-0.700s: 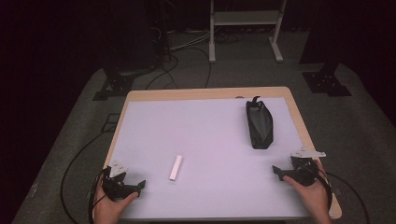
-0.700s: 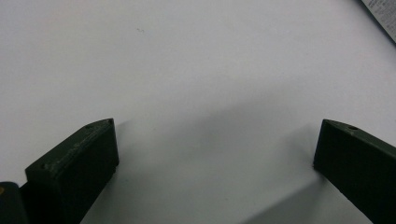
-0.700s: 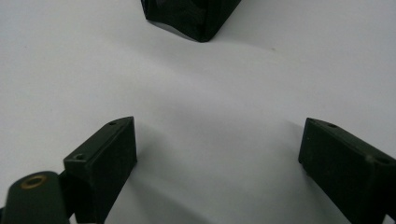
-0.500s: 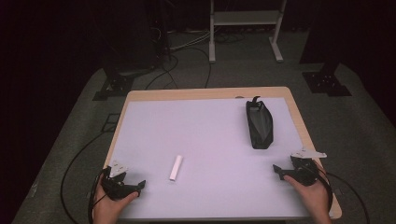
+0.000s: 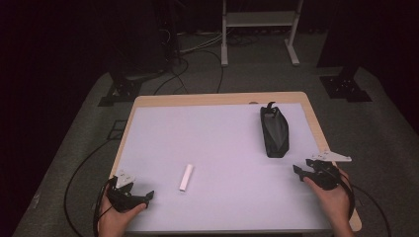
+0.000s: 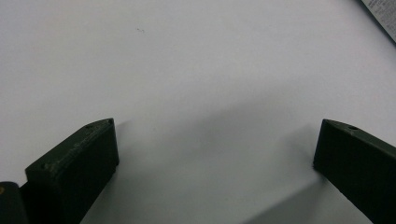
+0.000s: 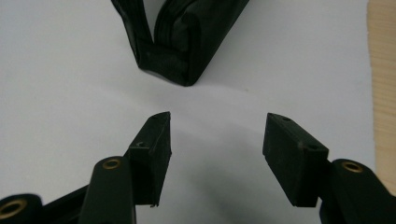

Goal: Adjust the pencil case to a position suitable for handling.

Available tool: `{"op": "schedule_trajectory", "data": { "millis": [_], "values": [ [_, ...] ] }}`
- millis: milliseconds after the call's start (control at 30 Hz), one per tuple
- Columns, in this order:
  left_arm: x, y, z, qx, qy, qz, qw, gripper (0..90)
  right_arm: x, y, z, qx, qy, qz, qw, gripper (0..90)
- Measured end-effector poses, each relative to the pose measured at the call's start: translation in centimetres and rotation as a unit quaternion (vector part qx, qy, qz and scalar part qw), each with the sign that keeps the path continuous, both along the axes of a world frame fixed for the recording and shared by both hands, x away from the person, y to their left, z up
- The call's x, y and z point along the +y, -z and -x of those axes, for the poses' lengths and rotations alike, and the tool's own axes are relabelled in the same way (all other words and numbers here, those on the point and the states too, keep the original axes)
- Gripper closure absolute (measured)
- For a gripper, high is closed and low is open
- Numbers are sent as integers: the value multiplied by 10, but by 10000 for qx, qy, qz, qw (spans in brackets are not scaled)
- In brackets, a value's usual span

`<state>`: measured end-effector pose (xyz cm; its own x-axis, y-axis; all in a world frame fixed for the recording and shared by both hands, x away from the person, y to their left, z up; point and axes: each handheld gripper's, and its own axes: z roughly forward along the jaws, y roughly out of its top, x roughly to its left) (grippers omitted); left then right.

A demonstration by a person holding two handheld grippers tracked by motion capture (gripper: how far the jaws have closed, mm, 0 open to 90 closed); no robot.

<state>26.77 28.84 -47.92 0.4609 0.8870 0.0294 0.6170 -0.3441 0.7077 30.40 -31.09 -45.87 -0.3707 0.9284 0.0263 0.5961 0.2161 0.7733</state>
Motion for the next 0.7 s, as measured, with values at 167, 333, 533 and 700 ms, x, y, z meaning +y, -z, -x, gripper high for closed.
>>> {"op": "schedule_trajectory", "data": {
  "millis": [167, 333, 533, 700],
  "values": [
    [0, 0, 0, -2, 1, -2, 10000, 0, -1, -6, -3, -32, 33, -117, 9999, 424],
    [0, 0, 0, 0, 0, -2, 10000, 0, -3, -15, -7, -104, 57, -193, 9997, 437],
    [0, 0, 0, -1, 2, -2, 10000, 0, -4, -21, -12, -154, 70, -260, 9995, 437],
    [0, 0, 0, -1, 4, -3, 10000, 0, -4, -27, -18, -166, 81, -320, 9993, 436]
  ]
}}
